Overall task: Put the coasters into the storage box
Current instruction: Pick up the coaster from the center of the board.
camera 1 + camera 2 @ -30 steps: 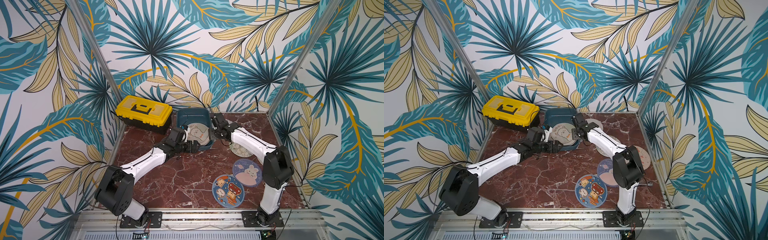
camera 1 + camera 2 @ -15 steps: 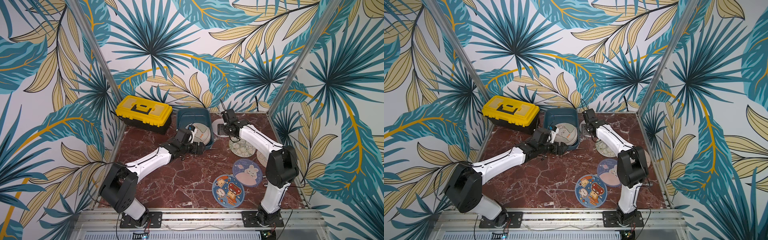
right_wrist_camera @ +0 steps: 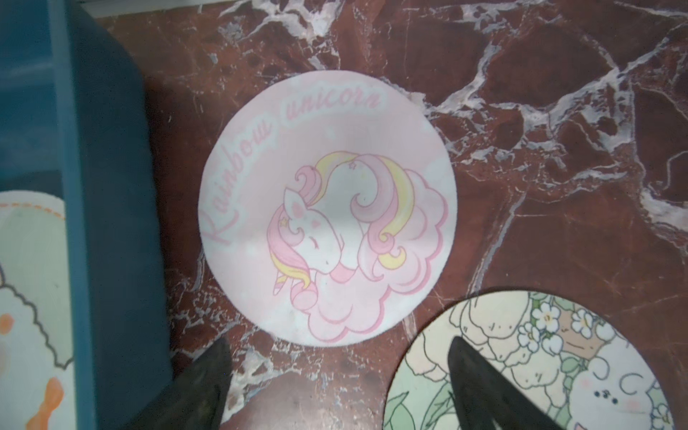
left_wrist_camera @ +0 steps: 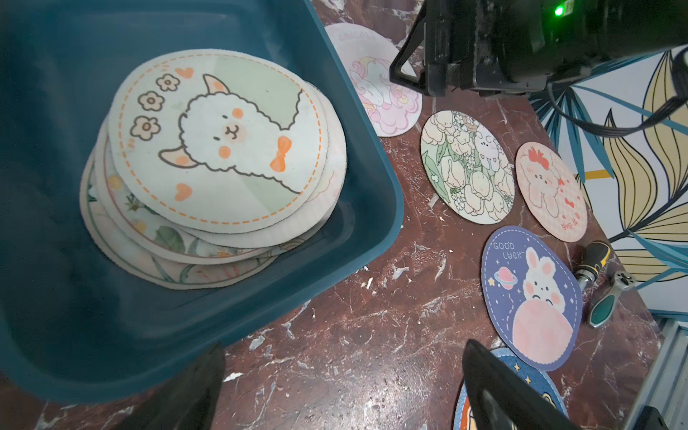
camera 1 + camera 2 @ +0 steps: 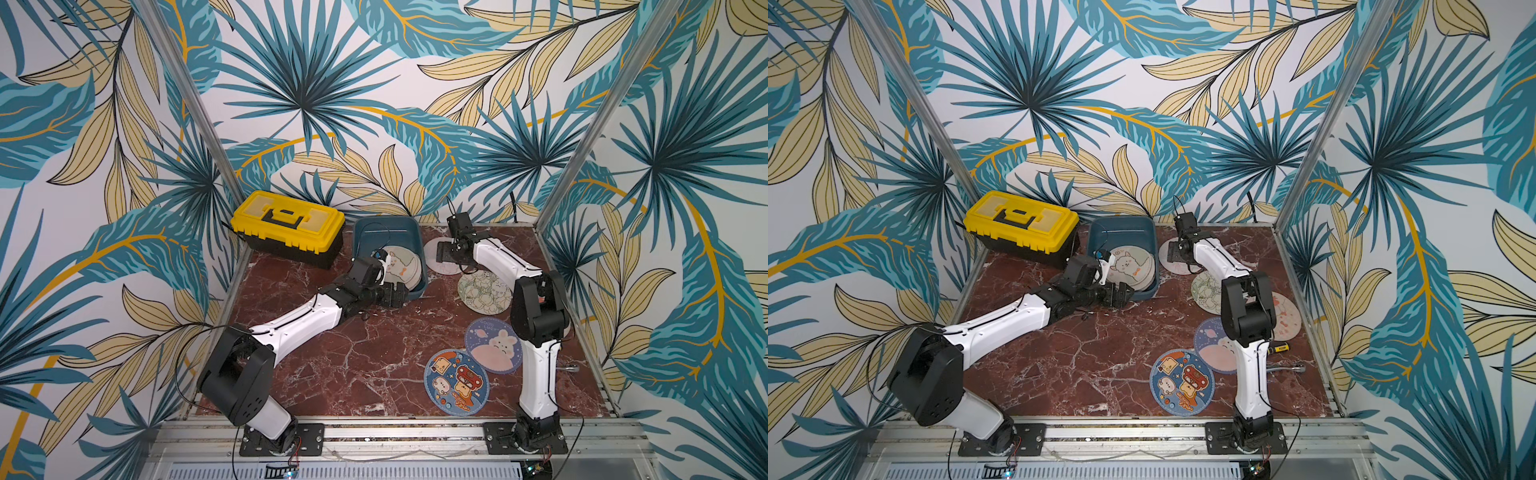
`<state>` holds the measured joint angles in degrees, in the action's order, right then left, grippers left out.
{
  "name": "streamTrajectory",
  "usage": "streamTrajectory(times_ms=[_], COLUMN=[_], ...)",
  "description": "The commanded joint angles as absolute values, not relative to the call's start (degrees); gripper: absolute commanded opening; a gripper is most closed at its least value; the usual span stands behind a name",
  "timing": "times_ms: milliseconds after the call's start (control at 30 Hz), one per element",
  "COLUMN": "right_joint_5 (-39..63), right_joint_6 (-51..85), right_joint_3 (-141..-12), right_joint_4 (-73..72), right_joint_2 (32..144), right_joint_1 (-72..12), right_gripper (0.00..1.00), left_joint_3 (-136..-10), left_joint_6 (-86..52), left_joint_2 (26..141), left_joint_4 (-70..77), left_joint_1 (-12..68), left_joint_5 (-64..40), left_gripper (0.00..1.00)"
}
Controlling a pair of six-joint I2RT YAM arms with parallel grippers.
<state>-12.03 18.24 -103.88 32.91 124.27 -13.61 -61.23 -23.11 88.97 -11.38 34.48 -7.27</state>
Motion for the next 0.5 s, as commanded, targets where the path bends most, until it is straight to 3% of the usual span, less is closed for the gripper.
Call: streamTrajectory(times_ms=[0,467], right_joint_5=[-12.7,-9.1], right_joint_6=[19.4,21.9], right_joint_3=[-106.3,-111.1], right_joint_4=[34.5,35.2], right_joint_2=[127.3,133.2], right_joint_1=[-12.3,-8.9], right_gripper=[0.92,0.99], left_joint_3=[-62.3,-60.8], left_joint_6=[-21.8,-21.8], left_joint_2=[86.3,84.9], left_joint_4=[-10.6,-10.7], left_joint_1=[34.6,34.6], left_joint_5=[-5.7,-4.2], left_gripper=[0.99,1.00])
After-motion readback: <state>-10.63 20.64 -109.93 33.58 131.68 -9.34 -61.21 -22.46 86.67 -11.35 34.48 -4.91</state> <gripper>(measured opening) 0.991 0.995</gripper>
